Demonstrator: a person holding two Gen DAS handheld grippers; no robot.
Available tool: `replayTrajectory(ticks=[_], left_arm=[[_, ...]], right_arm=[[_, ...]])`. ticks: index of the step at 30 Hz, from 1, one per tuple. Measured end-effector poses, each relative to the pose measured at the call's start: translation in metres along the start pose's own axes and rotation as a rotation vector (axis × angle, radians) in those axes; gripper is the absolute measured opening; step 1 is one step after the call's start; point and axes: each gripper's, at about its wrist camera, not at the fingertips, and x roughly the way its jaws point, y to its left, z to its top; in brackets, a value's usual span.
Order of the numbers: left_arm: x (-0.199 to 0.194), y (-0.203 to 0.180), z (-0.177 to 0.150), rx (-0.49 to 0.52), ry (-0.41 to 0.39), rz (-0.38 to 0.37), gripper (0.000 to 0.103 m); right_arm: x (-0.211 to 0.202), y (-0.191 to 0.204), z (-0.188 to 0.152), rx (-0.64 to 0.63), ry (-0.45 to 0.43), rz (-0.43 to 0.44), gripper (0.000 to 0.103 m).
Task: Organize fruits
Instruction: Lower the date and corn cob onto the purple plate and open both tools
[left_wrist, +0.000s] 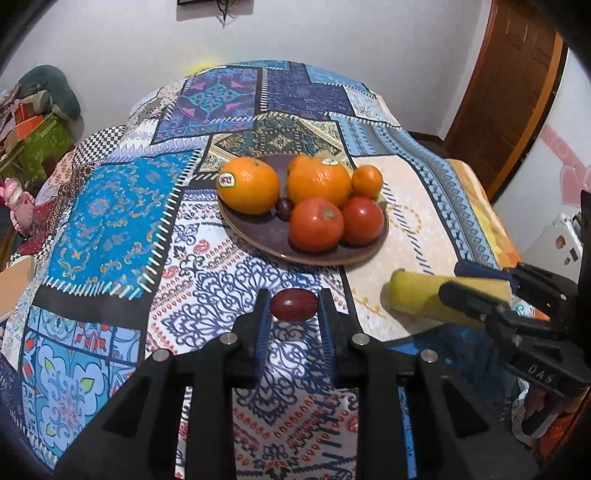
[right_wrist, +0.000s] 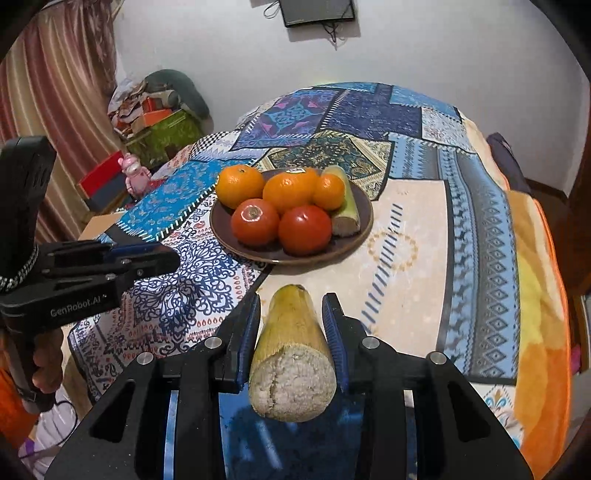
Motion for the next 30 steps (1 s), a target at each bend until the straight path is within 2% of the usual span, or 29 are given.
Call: replayTrajectory(ticks=[5, 6, 8, 10, 13, 15, 19, 25, 30], left_arm=[[0.000, 0.006, -0.001, -0.017, 0.000, -0.008, 0.025], [0.001, 0.007, -0.001, -0.019, 0.002, -0.008, 0.025], [0.002, 0.008, -0.002, -0.023, 0.005, -0.005, 0.025], [0.002, 0.010, -0.004, -0.027, 0.007, -0.003, 0.025], [0.001, 0.010, -0.004, -0.031, 0.006, 0.000, 0.025], [-0.002, 0.011, -0.004, -0.030, 0.000, 0.000, 0.025], [-0.005, 0.013, -0.004, -0.029, -0.005, 0.004, 0.025], [-0.004, 0.017, 0.001, -0.034, -0.011, 0.013, 0.025], [0.001, 0.020, 0.013, -0.038, -0.020, 0.010, 0.025]], right_arm=[[0.007, 0.000, -0.007, -0.049, 0.071, 0.010, 0.032], [0.009, -0.002, -0.010, -0.047, 0.097, 0.019, 0.030], [0.015, -0.004, -0.016, -0.052, 0.133, 0.021, 0.020], [0.014, -0.006, -0.017, -0.048, 0.129, 0.030, 0.020], [0.019, -0.004, -0.012, -0.052, 0.156, 0.040, 0.025], [0.024, -0.001, -0.013, -0.069, 0.167, 0.027, 0.032], [0.047, 0.003, -0.023, -0.094, 0.227, 0.009, 0.034], [0.041, -0.001, -0.018, -0.024, 0.154, 0.007, 0.032], [0.026, 0.000, 0.004, -0.019, 0.076, 0.021, 0.032]])
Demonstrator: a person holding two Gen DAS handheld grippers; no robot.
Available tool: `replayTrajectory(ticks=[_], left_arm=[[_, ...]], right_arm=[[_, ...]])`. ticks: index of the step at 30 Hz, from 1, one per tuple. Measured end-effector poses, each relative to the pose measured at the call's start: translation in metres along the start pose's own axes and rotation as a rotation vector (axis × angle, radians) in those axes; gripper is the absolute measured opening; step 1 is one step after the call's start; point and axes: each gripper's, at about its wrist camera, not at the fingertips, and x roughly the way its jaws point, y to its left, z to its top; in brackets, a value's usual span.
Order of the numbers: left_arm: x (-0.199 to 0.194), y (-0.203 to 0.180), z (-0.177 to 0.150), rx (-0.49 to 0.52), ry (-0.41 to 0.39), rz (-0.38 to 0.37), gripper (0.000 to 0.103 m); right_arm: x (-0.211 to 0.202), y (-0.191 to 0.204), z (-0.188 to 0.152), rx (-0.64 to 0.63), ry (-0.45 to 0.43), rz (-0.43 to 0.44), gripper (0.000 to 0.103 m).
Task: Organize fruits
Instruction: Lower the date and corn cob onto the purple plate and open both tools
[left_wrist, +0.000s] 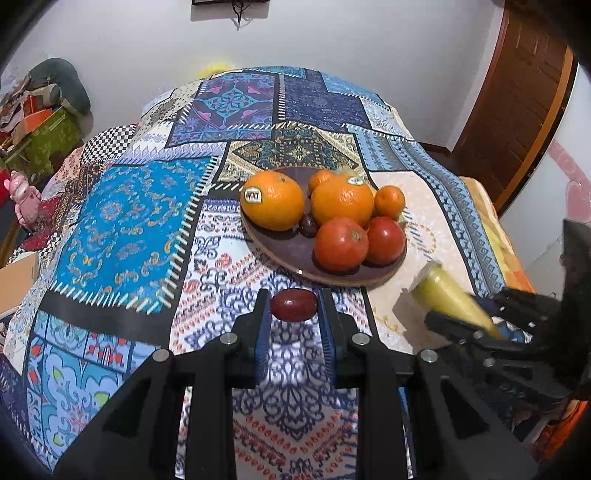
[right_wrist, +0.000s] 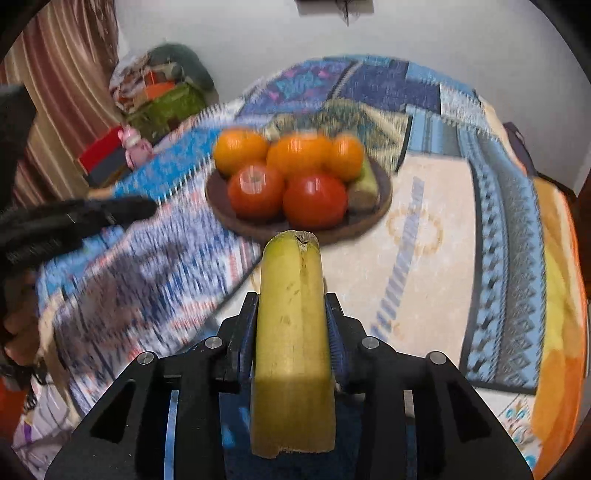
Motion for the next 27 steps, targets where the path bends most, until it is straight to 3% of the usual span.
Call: replayTrajectory(ticks=[10, 18, 27], left_arm=[[0.035, 0.002, 0.036, 0.004, 0.014, -0.018, 0.025], [0.067, 0.009, 0.051, 0.006, 0.051, -0.027, 0.025], [0.078, 0.009, 0.055, 0.023, 0.056, -0.036, 0.025]], right_arm=[[0.000, 0.009, 0.068, -0.013, -0.111, 0.011, 0.032], [0.038, 0.015, 0.102, -0.018, -0.078, 0.028, 0.032], [0.062, 0.015, 0.111, -0.039, -0.034, 0.052, 0.032]])
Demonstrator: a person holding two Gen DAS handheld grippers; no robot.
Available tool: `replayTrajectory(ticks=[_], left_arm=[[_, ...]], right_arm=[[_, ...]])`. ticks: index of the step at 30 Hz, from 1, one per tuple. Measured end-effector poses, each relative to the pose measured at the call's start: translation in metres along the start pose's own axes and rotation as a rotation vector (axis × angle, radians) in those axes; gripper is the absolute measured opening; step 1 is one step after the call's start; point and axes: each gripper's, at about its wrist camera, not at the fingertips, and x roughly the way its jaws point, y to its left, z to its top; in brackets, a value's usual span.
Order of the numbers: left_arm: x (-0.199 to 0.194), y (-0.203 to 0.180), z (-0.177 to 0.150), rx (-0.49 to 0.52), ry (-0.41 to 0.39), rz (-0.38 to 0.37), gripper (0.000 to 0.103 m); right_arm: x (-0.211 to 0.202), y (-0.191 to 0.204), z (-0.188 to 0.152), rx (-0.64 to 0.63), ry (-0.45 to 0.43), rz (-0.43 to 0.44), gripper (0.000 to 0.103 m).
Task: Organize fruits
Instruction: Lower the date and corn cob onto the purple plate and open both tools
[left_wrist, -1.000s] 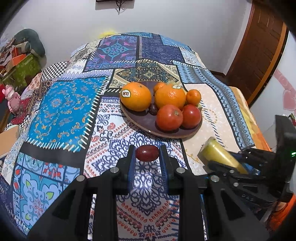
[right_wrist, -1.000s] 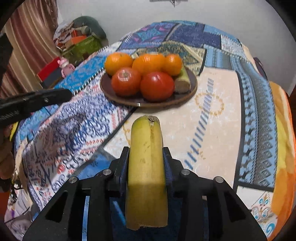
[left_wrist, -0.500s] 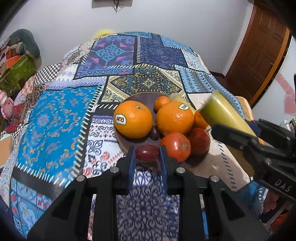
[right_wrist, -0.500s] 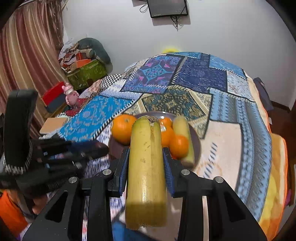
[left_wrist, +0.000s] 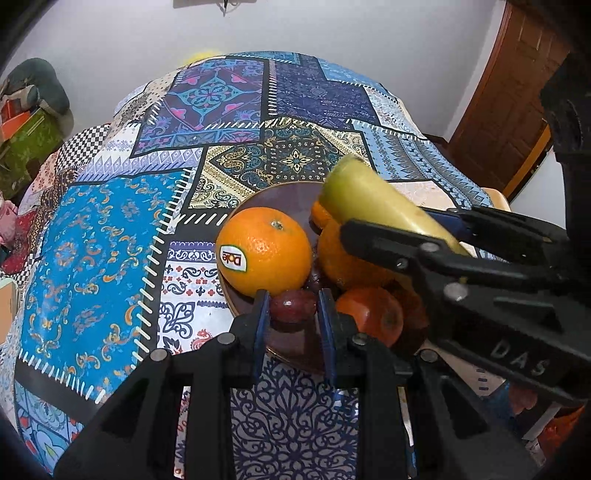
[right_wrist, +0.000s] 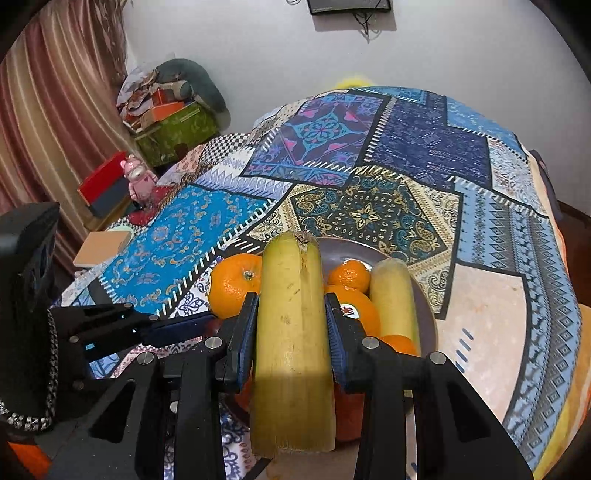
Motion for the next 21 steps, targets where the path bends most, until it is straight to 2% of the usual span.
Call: replayTrajectory(ticks=[5, 12, 21], left_arm=[[0.002, 0.003, 0.000, -0.013, 0.008, -0.010, 0.028], [-0.002, 0.003, 0.000, -0.022, -0.002, -0.006, 0.036], [-0.050, -0.009, -0.003, 0.000, -0.077, -0.018, 0.036]], right_arm=[[0.002, 0.003, 0.002, -0.017, 0.001, 0.028, 0.031], [-0.005, 0.008, 0.003, -0.056, -0.005, 0.008, 0.032], [-0.049, 0.007, 0.000, -0.057, -0.078, -0.041, 0.032]])
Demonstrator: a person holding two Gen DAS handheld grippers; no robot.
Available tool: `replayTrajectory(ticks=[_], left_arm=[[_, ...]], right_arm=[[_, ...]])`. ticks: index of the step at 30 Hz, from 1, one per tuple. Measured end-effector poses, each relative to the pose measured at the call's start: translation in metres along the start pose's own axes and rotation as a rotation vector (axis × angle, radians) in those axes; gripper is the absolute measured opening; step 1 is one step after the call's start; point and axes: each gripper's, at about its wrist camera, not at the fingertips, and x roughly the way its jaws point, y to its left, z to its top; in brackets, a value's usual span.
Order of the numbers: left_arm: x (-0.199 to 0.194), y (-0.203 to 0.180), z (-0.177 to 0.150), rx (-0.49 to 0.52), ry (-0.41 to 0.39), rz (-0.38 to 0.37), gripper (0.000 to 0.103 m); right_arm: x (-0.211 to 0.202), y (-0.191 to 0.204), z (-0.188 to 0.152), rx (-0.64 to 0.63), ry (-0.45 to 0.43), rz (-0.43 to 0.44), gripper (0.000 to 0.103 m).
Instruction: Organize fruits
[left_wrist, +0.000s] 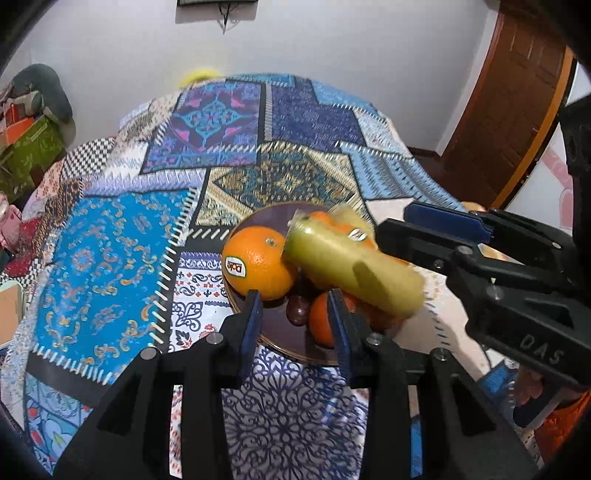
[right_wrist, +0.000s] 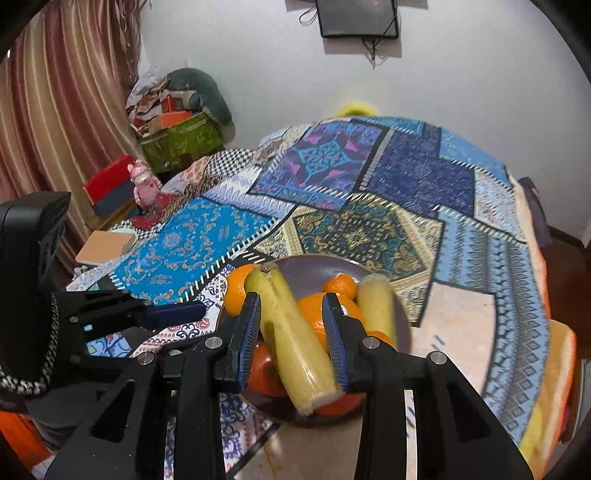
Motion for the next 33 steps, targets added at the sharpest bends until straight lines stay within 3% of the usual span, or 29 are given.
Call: replayTrajectory(ticks=[4, 17, 22, 32, 33], left_arm=[[-0.040, -0.008, 0.003, 0.010, -0.081, 0.005, 0.036], [-0.215, -0.060, -0.012, 0.083, -0.484, 0.051, 0.037], [-0.261, -0.076, -0.029, 0.098, -0.592, 0.068, 0.050], [-0.299, -0.086, -0.056, 0.103, -0.681, 0.093, 0.075], [-0.300, -0.086, -0.057, 0.104, -0.684, 0.097, 0.081]], right_arm=[[-0.033, 0.001, 0.000, 0.013, -0.058, -0.019, 0.032], [-0.183, 0.034, -0.009, 0.045, -0.369, -0.056, 0.033], [-0.221, 0.053, -0.019, 0.041, -0.454, -0.051, 0.039], [-0.250, 0.071, -0.037, 0.037, -0.542, -0.112, 0.080], [-0.251, 0.072, -0.039, 0.037, -0.547, -0.119, 0.085]])
